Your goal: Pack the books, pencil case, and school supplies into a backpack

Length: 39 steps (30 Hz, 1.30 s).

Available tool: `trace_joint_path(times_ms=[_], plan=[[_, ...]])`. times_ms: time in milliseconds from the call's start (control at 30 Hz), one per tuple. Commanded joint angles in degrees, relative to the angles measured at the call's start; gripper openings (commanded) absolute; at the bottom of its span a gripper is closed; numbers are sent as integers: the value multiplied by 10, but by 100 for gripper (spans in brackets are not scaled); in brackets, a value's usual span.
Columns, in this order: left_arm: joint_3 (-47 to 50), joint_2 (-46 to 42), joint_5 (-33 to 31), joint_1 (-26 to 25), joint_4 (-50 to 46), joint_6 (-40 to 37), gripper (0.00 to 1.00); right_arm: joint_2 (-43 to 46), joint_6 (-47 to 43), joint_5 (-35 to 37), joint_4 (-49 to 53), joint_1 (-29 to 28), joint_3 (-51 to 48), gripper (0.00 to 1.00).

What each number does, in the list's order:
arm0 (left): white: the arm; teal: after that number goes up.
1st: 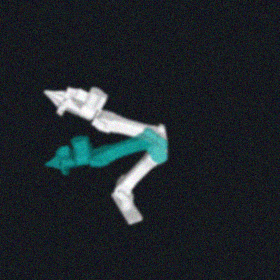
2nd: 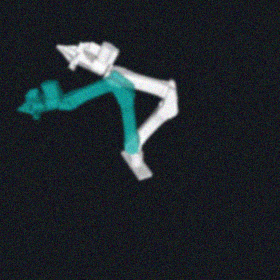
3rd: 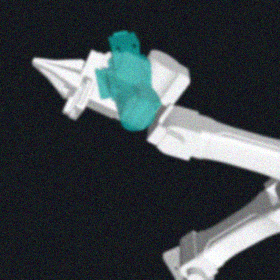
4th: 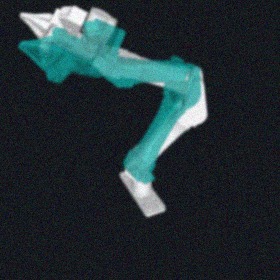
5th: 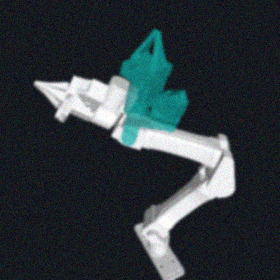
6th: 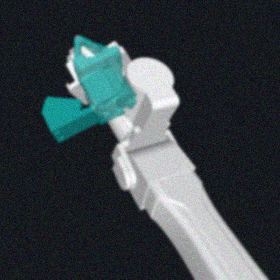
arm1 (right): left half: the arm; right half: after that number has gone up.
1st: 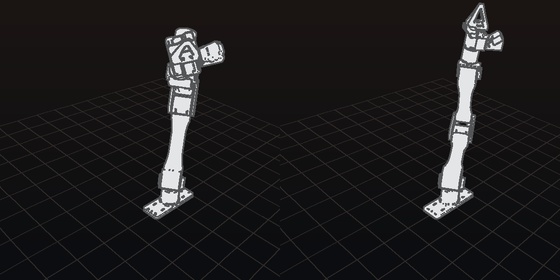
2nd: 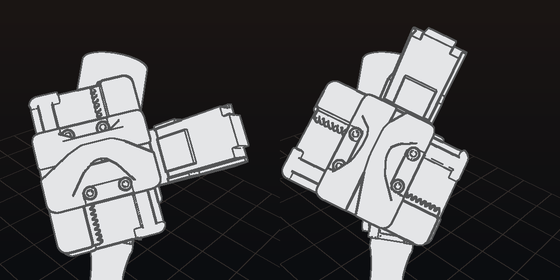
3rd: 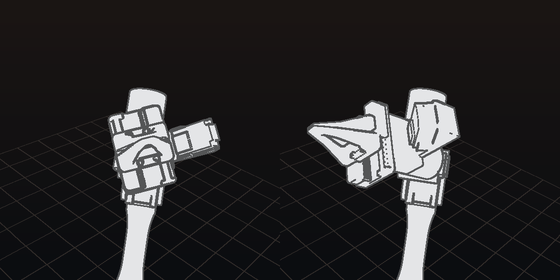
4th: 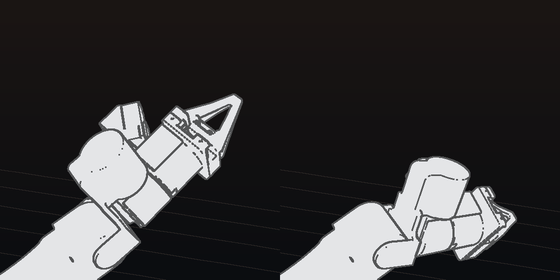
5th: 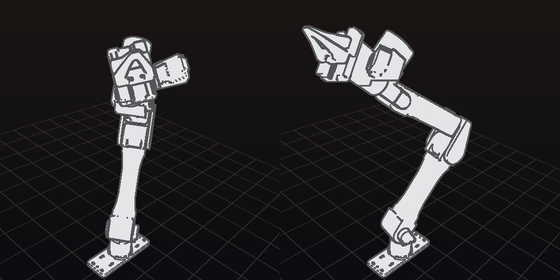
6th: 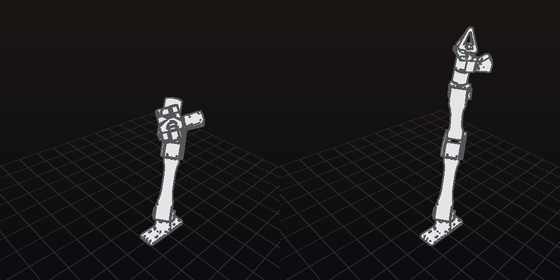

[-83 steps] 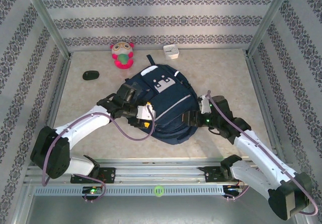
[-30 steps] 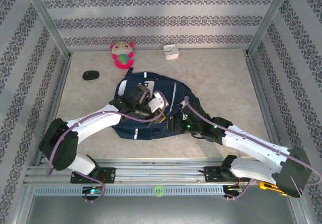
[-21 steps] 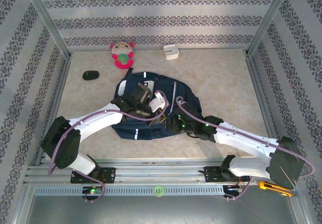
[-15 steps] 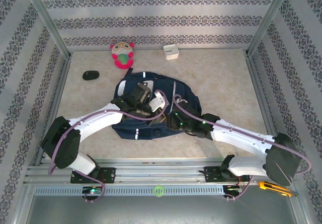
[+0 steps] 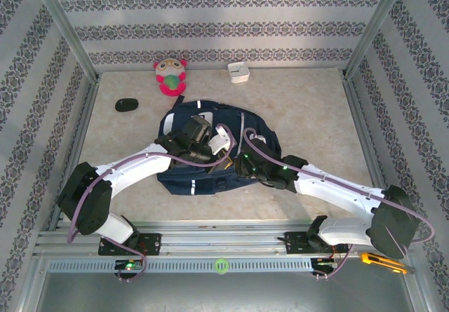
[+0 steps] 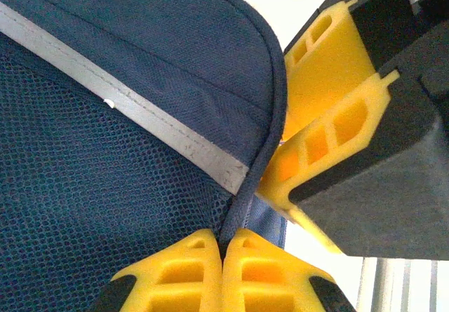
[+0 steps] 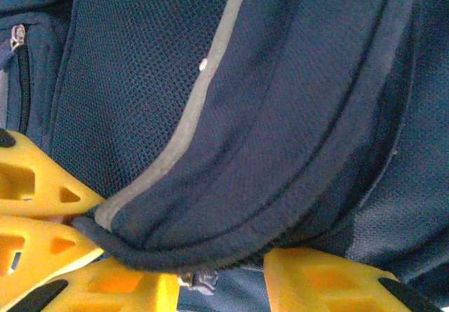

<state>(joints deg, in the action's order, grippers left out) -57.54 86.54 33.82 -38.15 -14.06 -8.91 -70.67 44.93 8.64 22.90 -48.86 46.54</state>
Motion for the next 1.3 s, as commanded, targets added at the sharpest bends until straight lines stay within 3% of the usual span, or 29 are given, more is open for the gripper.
trace_joint_path(times_ms=[0, 433, 667, 867, 967, 1033, 1067, 1100, 1200, 1267], plan=[[-12, -14, 26, -5, -15, 10, 0, -18, -23, 57, 11, 14, 20, 34], [2, -27, 0, 6, -51, -38, 0, 10, -93, 46, 62, 59, 16, 8], [24, -57, -12, 25, -113, -139, 0, 37, -190, -71, 64, 164, 16, 0], [47, -88, 1, 27, -166, -258, 0, 12, -256, -183, 39, 193, 19, 0], [54, -95, -15, 27, -170, -274, 0, 7, -260, -199, 35, 197, 18, 0], [55, -100, -47, 28, -169, -258, 2, 5, -265, -210, 34, 197, 16, 0], [51, -106, -82, 28, -153, -189, 26, 3, -266, -225, 34, 197, 14, 0], [50, -110, -101, 29, -142, -147, 35, 3, -262, -236, 33, 196, 11, 0], [44, -129, -155, 39, -130, 11, 55, 10, -251, -239, 29, 187, 3, 0], [43, -152, -201, 46, -137, 116, 58, 17, -242, -232, 28, 178, -2, 0]])
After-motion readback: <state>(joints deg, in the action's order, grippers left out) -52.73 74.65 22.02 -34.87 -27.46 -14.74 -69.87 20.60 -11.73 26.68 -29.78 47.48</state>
